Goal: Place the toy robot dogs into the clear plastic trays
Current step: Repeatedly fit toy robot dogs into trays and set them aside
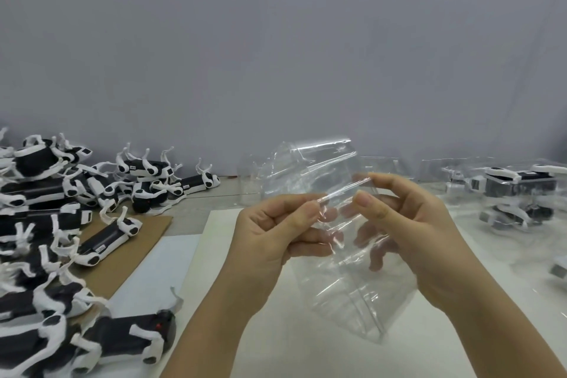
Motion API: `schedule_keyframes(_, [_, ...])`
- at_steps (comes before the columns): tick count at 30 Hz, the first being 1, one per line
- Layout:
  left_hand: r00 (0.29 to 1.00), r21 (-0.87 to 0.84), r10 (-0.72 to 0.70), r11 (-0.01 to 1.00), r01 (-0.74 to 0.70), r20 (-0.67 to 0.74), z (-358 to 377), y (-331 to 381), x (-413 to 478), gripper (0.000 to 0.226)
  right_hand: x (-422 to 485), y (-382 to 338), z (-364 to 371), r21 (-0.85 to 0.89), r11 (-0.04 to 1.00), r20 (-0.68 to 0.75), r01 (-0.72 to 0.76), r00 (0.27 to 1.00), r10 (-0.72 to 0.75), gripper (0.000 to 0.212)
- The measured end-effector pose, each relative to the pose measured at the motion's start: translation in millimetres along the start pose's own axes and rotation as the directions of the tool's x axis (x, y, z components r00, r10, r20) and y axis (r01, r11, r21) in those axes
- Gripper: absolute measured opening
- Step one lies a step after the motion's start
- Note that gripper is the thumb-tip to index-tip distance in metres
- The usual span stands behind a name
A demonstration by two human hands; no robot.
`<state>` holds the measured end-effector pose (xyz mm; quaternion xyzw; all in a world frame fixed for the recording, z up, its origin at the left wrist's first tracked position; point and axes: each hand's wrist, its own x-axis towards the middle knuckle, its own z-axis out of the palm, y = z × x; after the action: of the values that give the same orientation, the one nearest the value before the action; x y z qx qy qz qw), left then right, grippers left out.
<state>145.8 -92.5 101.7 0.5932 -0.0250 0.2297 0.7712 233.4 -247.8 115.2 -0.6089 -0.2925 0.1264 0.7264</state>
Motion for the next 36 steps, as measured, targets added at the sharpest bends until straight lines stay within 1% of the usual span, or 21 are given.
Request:
schedule_keyframes(3, [0.990,0.094,0.048,0.995,-0.035,-0.133,4.9,-0.4,-1.2,0.008,-0.3,-0.7,2.8,-0.017,1.000,-0.037,0.019,0.999,-0.020,0.061])
schedule_keyframes(5, [0.979,0.098,0.075,0.994,-0.058,-0.187,7.5,1.1,-1.8,0.007,0.0,-1.0,4.0,-0.026,0.998,-0.085,0.061,0.994,-0.063,0.056])
schedule_keyframes(10, [0.972,0.133,0.169,0.980,-0.149,-0.161,10.6,3.7,-2.0,0.009,-5.7,-10.7,-0.5,-0.111,0.962,-0.227,0.249,0.936,-0.269,0.044])
schedule_keyframes(13, [0.960,0.134,0.210,0.973,-0.187,-0.185,13.6,3.0,-2.8,0.008,-8.8,-19.0,-4.4,-0.109,0.927,-0.359,0.358,0.856,-0.373,0.039])
schedule_keyframes(15, [0.939,0.127,0.252,0.965,-0.228,-0.235,10.1,6.7,-1.0,0.010,-12.5,-29.6,-14.3,-0.078,0.905,-0.456,0.417,0.793,-0.405,0.045])
schedule_keyframes(17, [0.910,0.071,0.276,0.961,-0.267,-0.310,-1.0,14.1,2.8,0.011,-21.6,-42.1,-26.0,-0.136,0.900,-0.453,0.414,0.782,-0.428,0.065])
schedule_keyframes(19, [0.884,-0.005,0.269,0.956,-0.293,-0.382,-17.0,22.8,6.1,0.013,-35.9,-42.8,-39.5,-0.306,0.885,-0.346,0.350,0.826,-0.446,0.071])
schedule_keyframes(20, [0.873,-0.042,0.259,0.952,-0.303,-0.414,-25.2,27.0,7.4,0.018,-42.5,-37.2,-45.9,-0.417,0.846,-0.262,0.331,0.848,-0.460,0.062])
schedule_keyframes(21, [0.860,-0.075,0.251,0.946,-0.316,-0.445,-33.0,31.0,8.9,0.022,-49.5,-29.1,-50.1,-0.559,0.760,-0.148,0.331,0.862,-0.485,0.051])
schedule_keyframes(23, [0.836,-0.121,0.248,0.930,-0.346,-0.490,-44.6,35.4,12.2,0.024,-60.7,-3.6,-54.1,-0.784,0.491,0.129,0.381,0.873,-0.471,0.037])
schedule_keyframes(24, [0.828,-0.143,0.244,0.923,-0.359,-0.505,-47.3,35.4,15.3,0.025,-64.7,12.8,-54.3,-0.829,0.357,0.258,0.430,0.861,-0.438,0.034])
schedule_keyframes(26, [0.829,-0.218,0.211,0.905,-0.366,-0.517,-47.5,29.7,23.8,0.025,-68.9,39.7,-54.9,-0.836,0.100,0.499,0.540,0.822,-0.274,0.043])
schedule_keyframes(27, [0.838,-0.271,0.182,0.892,-0.361,-0.515,-45.4,23.9,29.6,0.025,-68.0,45.6,-52.5,-0.831,0.012,0.546,0.556,0.818,-0.181,0.039])
schedule_keyframes(28, [0.850,-0.324,0.151,0.880,-0.349,-0.505,-42.3,17.2,35.4,0.025,-63.9,46.4,-49.3,-0.828,-0.013,0.556,0.560,0.818,-0.149,0.031])
schedule_keyframes(29, [0.864,-0.372,0.120,0.867,-0.332,-0.489,-38.7,9.9,41.4,0.024,-57.3,42.9,-45.2,-0.843,0.049,0.521,0.536,0.835,-0.176,0.029])
schedule_keyframes(30, [0.878,-0.419,0.087,0.854,-0.309,-0.470,-34.7,2.5,47.2,0.024,-48.2,41.1,-41.3,-0.840,0.182,0.456,0.511,0.847,-0.271,0.036])
schedule_keyframes(31, [0.893,-0.462,0.055,0.840,-0.284,-0.447,-30.3,-4.8,53.2,0.023,-36.2,35.8,-37.1,-0.805,0.390,0.322,0.447,0.882,-0.344,0.052])
schedule_keyframes(32, [0.905,-0.496,0.026,0.829,-0.257,-0.425,-25.3,-12.1,58.7,0.023,-20.9,30.7,-31.7,-0.723,0.601,0.152,0.341,0.927,-0.343,0.072])
schedule_keyframes(33, [0.914,-0.516,0.002,0.825,-0.230,-0.405,-19.7,-19.9,64.2,0.024,-3.3,27.0,-25.2,-0.612,0.750,0.028,0.248,0.956,-0.293,0.091])
schedule_keyframes(35, [0.930,-0.516,-0.057,0.844,-0.150,-0.363,-8.8,-36.2,72.0,0.024,33.6,22.5,-12.7,-0.462,0.871,-0.032,0.170,0.978,-0.208,0.104])
schedule_keyframes(36, [0.935,-0.494,-0.106,0.865,-0.082,-0.340,-6.5,-43.4,73.8,0.023,50.5,22.4,-7.1,-0.435,0.882,-0.029,0.180,0.976,-0.214,0.098])
